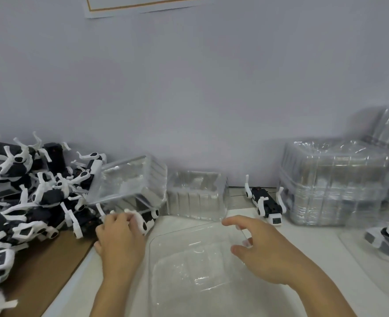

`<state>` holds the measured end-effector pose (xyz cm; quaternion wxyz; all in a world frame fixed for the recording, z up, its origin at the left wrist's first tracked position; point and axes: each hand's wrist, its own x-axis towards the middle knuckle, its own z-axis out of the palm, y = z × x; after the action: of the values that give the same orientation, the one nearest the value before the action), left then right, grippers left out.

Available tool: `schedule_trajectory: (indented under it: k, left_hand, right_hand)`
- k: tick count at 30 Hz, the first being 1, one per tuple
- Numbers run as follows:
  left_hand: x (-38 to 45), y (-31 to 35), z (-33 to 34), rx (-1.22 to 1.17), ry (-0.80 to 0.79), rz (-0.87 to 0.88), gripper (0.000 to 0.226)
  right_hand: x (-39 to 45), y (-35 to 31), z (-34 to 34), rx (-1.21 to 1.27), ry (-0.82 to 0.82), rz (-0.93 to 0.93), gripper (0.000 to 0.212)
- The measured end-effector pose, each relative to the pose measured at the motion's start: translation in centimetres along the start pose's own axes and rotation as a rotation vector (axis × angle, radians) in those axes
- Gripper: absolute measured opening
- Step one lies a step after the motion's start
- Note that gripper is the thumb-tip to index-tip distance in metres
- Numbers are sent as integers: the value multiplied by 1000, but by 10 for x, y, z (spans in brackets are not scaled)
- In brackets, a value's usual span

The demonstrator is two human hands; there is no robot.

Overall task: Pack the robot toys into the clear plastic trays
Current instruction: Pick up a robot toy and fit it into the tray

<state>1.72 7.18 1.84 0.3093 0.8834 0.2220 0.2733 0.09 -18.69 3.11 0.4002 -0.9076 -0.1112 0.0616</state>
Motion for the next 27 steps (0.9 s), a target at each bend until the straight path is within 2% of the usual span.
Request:
schedule_trajectory:
  k: [4,7,10,13,15,18,20,23,25,27]
  left_hand:
    - [3,22,-25,-208,-105,-75,49]
    - [5,25,-43,-167,-194,-119,51]
    - [10,25,-59,-55,-25,-48,41]
    - [14,29,-68,-114,85,-22,39]
    - [12,35,-66,-343,7,-153,40]
    - [4,45,-61,-785,-252,-446,25]
    - [0,49,-58,-970,-354,-540,21]
    - [-3,52,-55,-1093,-424,-546,21]
    - [-6,56,-53,-1065,-460,-501,24]
    - [-11,62,-50,-1005,-471,-436,36]
  right_hand:
    - [0,0,-1,-4,0,-1,45]
    - [0,0,-1,-11,1,10,46]
    - [0,1,-1,-49,22,18,49]
    - [-1,3,-3,-57,38,28,50]
    - [-1,4,-4,-55,37,27,50]
    - [-2,4,-5,-48,41,23,49]
    - [-2,4,-5,-44,45,19,49]
    - [-5,1,-8,-40,65,5,48]
    - [-7,-5,-13,-6,130,-31,50]
    - [-10,-15,-18,73,235,-128,64]
